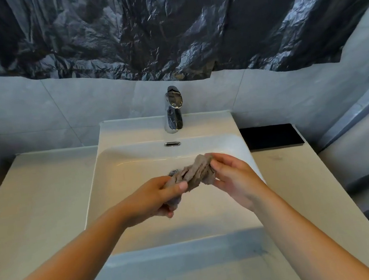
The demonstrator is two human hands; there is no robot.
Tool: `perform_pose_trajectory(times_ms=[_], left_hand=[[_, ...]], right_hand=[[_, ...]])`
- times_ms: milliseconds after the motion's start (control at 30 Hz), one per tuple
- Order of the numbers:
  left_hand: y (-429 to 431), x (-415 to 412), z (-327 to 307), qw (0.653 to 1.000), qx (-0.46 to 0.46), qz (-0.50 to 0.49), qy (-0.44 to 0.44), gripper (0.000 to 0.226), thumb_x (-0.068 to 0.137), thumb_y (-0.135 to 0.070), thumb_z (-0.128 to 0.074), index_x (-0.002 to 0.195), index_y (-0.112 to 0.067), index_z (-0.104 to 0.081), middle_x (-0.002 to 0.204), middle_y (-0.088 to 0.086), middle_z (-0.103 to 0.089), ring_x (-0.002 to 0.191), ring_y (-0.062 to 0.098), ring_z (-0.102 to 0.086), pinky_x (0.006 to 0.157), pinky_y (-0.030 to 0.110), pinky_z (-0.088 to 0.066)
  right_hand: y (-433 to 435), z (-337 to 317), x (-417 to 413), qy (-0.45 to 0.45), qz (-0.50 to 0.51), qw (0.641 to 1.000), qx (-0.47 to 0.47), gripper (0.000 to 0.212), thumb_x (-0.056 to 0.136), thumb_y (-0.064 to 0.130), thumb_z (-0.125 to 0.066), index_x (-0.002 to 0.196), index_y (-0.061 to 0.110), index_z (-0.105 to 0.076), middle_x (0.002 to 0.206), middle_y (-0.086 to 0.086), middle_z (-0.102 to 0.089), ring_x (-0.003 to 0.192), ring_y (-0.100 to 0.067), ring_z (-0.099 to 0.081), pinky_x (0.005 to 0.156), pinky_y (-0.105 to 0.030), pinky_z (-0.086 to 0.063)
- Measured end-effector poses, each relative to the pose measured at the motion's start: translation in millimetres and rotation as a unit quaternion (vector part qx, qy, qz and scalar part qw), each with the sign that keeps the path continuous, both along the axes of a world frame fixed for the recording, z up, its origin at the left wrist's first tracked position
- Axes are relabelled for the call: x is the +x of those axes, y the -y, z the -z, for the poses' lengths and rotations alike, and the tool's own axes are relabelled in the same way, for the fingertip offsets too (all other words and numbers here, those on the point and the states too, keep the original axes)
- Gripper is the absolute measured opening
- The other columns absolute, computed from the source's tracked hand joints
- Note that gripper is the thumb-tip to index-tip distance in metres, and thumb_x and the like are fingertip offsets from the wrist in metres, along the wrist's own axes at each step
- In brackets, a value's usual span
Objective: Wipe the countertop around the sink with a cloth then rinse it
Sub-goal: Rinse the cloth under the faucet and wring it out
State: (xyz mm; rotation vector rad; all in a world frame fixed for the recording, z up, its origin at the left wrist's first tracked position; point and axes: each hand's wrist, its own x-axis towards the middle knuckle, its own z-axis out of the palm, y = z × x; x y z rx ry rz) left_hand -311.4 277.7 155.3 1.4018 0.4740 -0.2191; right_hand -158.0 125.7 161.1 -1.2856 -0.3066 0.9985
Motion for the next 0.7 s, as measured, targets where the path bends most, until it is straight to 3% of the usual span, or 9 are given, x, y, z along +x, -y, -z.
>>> perform_pose_trajectory(times_ms=[67,100,167,233,367,567,700], left_hand=[[-7,-4,-2,0.998,-0.058,-0.03,-0.024,0.06,0.08,-0.065,-0.054,0.1,-0.008,-0.058,0.078,0.006,-0.058,0.065,0.015,-0.054,0.062,0.028,-0.052],[-9,-5,-3,0.998,-0.028,-0.05,-0.032,0.062,0.08,-0.067,-0.048,0.102,-0.01,-0.06,0.085,0.005,-0.063,0.072,0.018,-0.06,0.068,0.03,-0.054],[-10,-6,-2,0.983,0.161,-0.089,-0.003,0.053,0.084,-0.067,-0.045,0.102,-0.02,-0.062,0.096,-0.002,-0.066,0.089,0.016,-0.063,0.078,0.028,-0.052],[-7,-8,-5,0.947,0.292,-0.119,0.067,0.033,0.086,-0.054,-0.054,0.096,-0.025,-0.064,0.092,-0.01,-0.066,0.088,0.007,-0.061,0.072,0.019,-0.047],[-10,-9,-3,0.957,0.249,-0.093,0.116,0.019,0.082,-0.037,-0.07,0.082,-0.018,-0.067,0.075,-0.005,-0.068,0.071,0.009,-0.062,0.064,0.02,-0.048],[-27,-13,-9,0.978,0.087,-0.145,0.121,0.022,0.091,-0.022,-0.059,0.075,-0.008,-0.061,0.062,-0.001,-0.056,0.059,0.011,-0.052,0.056,0.018,-0.048],[-33,-8,-11,0.972,0.153,-0.133,0.116,0.025,0.093,-0.029,-0.057,0.076,-0.01,-0.062,0.065,0.0,-0.056,0.062,0.012,-0.049,0.061,0.026,-0.043]], right_hand=[[1,-6,-10,-0.008,0.017,0.999,0.029,0.02,0.094,0.007,-0.05,0.109,0.006,-0.064,0.098,-0.007,-0.071,0.09,-0.019,-0.067,0.078,-0.028,-0.056],[0,-8,-16,0.0,0.028,0.999,0.029,0.019,0.095,0.007,-0.05,0.106,0.007,-0.065,0.096,-0.006,-0.071,0.087,-0.018,-0.067,0.076,-0.027,-0.056],[-3,-13,-26,0.062,0.042,0.997,0.0,0.016,0.094,0.009,-0.052,0.101,0.01,-0.067,0.094,-0.005,-0.072,0.085,-0.016,-0.068,0.072,-0.025,-0.056],[-7,-18,-36,0.134,0.045,0.99,-0.02,0.015,0.093,0.011,-0.055,0.099,0.011,-0.069,0.093,-0.005,-0.072,0.085,-0.016,-0.069,0.07,-0.025,-0.055],[-15,-24,-48,0.17,0.044,0.984,-0.024,0.014,0.093,0.012,-0.056,0.1,0.013,-0.069,0.095,-0.004,-0.072,0.086,-0.015,-0.069,0.071,-0.026,-0.055],[-8,-31,-39,0.199,0.006,0.979,-0.037,0.02,0.09,0.004,-0.058,0.1,0.017,-0.07,0.096,0.0,-0.073,0.088,-0.013,-0.068,0.074,-0.025,-0.055],[1,-30,-36,0.238,-0.009,0.969,-0.069,0.024,0.089,0.001,-0.059,0.101,0.018,-0.071,0.103,-0.006,-0.072,0.091,-0.017,-0.067,0.078,-0.03,-0.055]])
